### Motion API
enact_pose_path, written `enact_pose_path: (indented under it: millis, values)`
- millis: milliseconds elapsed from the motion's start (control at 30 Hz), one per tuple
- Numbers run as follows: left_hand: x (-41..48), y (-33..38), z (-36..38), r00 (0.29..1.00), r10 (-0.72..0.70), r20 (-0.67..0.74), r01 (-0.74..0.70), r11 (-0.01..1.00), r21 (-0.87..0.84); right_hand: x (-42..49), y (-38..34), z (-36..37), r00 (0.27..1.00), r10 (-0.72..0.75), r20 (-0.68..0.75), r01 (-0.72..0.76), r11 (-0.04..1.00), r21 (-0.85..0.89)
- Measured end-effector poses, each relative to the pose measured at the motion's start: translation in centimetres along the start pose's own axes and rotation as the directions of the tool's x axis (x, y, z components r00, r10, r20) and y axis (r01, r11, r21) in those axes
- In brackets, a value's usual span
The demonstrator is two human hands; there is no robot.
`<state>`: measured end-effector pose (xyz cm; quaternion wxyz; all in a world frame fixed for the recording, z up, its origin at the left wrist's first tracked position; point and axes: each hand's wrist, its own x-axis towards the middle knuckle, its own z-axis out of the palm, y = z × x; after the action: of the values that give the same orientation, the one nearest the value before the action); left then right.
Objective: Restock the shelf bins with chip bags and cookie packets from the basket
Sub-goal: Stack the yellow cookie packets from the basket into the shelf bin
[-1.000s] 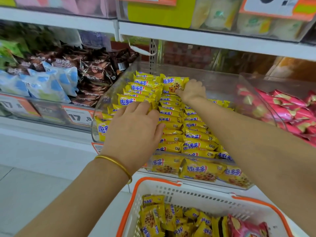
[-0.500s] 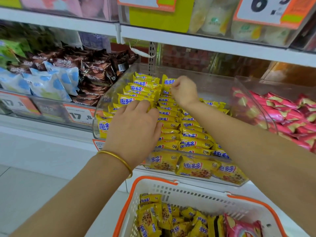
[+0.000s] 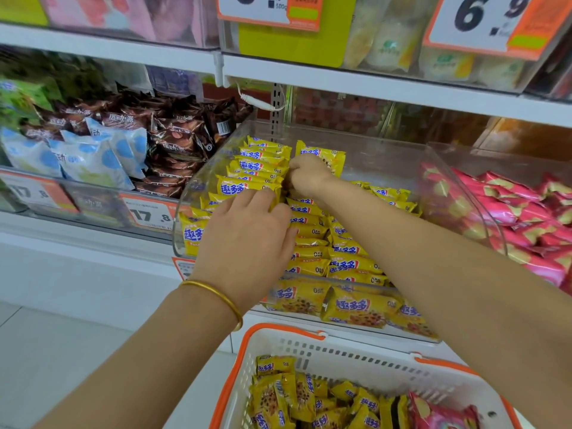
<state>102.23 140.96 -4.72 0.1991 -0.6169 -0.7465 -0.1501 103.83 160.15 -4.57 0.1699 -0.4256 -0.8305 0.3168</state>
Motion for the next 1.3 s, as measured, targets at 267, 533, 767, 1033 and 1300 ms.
enact_pose_path:
  millis: [267,533,767,1033,1300]
  values:
    - [0.1,0.1,0.0,1.0,-0.002,0.018,0.002,1.0,-0.007,0.0,3.7,-3.8,0.845,0.358,-0.398,-0.276,0.929,0.248]
    - [0.1,0.1,0.1,1.0,0.009,0.002,-0.009,1.0,-0.011,0.5,2.3,-1.4,0.954,0.144,-0.262,-0.154,0.988,-0.02]
    - [0.0,-0.1,0.1,0.999,0.032,-0.03,-0.033,0.998,-0.045,0.0,2.9,-2.4,0.952,0.153,-0.267,-0.17,0.984,-0.043]
    - [-2.9,1.6,-3.0,0.932,0.313,-0.18,-0.333,0.938,-0.093,-12.6,0.0,-6.9,0.977,-0.062,-0.203,0.134,0.92,0.367]
    - [-11.4,3.3,0.4,0.832,0.473,0.29,-0.421,0.879,-0.225,-27.8,10.9,0.0,0.857,0.059,0.512,-0.182,0.964,0.192]
